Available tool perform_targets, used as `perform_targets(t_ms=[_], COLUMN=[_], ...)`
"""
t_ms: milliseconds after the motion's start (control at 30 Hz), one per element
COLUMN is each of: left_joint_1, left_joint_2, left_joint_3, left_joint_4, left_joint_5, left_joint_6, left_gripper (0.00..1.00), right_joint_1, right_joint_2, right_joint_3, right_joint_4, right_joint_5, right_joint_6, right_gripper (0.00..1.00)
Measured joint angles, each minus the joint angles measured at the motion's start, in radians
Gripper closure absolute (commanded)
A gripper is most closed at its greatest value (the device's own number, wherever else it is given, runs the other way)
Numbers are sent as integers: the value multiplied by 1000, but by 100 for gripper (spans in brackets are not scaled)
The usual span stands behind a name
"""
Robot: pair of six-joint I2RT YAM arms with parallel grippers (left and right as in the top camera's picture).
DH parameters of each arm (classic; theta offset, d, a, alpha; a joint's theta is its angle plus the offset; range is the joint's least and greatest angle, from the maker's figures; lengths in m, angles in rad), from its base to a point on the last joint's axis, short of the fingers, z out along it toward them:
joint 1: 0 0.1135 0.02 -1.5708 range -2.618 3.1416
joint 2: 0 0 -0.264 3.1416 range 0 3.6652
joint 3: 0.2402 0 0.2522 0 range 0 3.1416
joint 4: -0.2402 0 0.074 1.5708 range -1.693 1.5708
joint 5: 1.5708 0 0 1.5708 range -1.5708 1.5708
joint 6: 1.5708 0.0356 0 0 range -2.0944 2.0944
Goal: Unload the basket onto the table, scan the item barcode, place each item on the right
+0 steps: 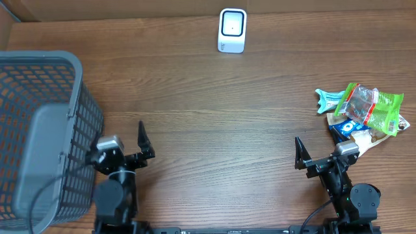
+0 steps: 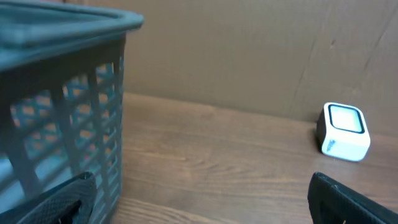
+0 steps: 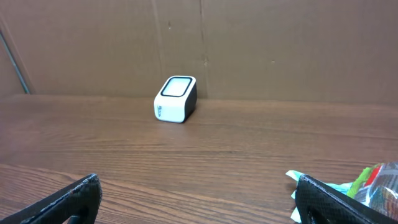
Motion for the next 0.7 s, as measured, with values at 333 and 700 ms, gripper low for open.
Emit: perform_targets(t_ms=[333, 700], left_joint_1=[39, 39], left_joint_2=[-195, -196], left_joint_3=[-183, -185], left_joint_4=[23, -16], left_joint_5=[6, 52], left_joint_6=[72, 105], left_gripper=[0, 1], right_joint_1=[0, 0], right_joint_2=[0, 0], right_joint_3=[0, 0], right_joint_4=[0, 0], right_joint_5=[0, 0], right_joint_6=[0, 0], right_gripper=[0, 0])
